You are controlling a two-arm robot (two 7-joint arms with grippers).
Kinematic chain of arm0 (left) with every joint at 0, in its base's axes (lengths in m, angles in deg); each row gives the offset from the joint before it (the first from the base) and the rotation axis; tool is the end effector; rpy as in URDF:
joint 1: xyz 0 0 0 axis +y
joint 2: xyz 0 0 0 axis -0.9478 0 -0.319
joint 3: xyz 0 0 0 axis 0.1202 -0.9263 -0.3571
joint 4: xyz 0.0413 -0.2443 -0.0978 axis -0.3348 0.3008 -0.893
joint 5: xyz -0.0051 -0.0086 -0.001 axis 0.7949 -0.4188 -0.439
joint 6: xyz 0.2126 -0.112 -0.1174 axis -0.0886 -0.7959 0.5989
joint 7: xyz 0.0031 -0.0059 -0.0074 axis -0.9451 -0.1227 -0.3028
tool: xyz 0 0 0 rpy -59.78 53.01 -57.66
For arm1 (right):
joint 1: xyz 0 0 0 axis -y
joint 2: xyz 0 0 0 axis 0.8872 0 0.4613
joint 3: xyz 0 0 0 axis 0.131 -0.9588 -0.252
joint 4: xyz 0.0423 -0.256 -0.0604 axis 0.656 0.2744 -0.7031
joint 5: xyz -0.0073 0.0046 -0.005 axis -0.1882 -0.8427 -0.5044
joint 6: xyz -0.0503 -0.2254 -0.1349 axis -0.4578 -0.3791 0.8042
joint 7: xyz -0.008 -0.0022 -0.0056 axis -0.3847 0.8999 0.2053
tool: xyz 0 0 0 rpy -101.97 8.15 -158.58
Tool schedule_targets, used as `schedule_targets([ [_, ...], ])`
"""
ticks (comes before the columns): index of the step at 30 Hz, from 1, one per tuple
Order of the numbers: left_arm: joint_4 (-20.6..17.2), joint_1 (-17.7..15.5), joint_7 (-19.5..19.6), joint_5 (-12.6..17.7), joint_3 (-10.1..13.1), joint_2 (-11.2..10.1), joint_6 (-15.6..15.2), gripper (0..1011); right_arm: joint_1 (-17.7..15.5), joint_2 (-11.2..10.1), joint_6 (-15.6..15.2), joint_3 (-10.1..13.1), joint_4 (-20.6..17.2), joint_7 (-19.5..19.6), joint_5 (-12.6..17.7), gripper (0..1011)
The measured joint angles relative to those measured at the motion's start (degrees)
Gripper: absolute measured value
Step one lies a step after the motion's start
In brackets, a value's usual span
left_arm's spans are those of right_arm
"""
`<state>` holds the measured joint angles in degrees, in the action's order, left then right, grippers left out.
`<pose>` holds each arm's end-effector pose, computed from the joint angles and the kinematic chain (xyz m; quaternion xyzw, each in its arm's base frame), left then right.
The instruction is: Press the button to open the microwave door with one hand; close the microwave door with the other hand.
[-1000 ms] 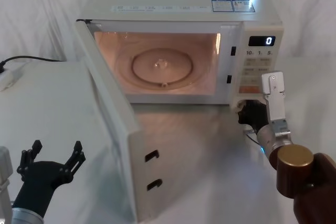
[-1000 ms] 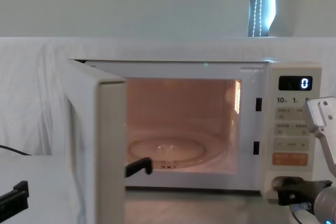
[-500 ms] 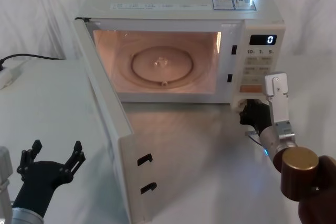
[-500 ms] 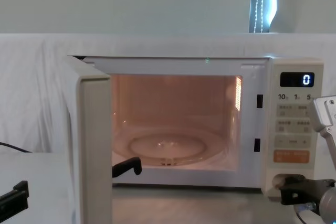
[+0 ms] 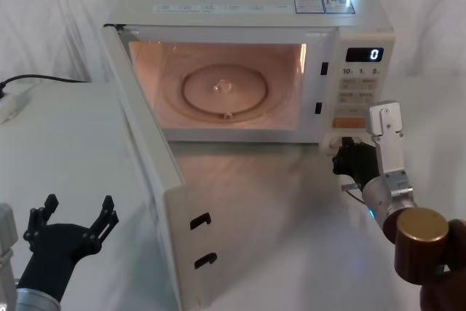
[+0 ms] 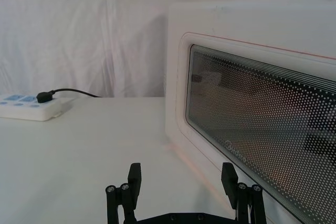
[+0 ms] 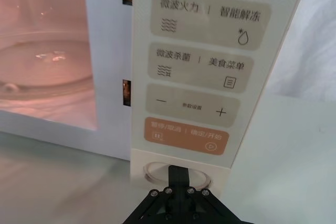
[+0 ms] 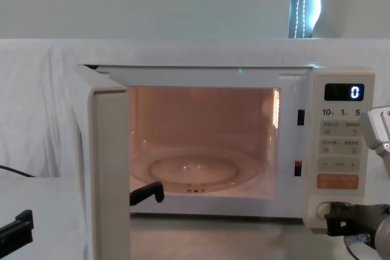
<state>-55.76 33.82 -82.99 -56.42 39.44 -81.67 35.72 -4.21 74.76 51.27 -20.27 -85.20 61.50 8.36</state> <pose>0.2178 0.0362 -0.2629 -0.0173 0.0066 0.6616 0.7497 0.3881 0.0320 -0.2793 -0.0834 -0.0017 -0.6559 0.7502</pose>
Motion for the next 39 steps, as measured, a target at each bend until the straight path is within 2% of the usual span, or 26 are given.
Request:
schedule_targets([
  [11, 0.0, 0.0, 0.0, 0.0, 0.0, 0.0, 0.0, 1001, -4.3, -0.1, -1.7, -1.1, -6.7, -0.5, 0.3, 0],
  [21, 0.0, 0.0, 0.0, 0.0, 0.0, 0.0, 0.0, 1001, -11.1, -0.1, -4.1, -2.4, -16.4, -0.8, 0.2, 0],
  [27, 0.0, 0.0, 0.0, 0.0, 0.0, 0.0, 0.0, 1001, -14.6, -0.5, -4.4, -2.5, -21.2, -1.1, 0.5, 0],
  [31, 0.0, 0.0, 0.0, 0.0, 0.0, 0.0, 0.0, 1001, -17.1, -1.3, -4.3, -1.9, -24.7, -1.4, 1.1, 0],
  [39, 0.0, 0.0, 0.0, 0.0, 0.0, 0.0, 0.0, 1001, -19.4, -2.5, -3.1, 0.1, -27.5, -1.7, 2.7, 0],
])
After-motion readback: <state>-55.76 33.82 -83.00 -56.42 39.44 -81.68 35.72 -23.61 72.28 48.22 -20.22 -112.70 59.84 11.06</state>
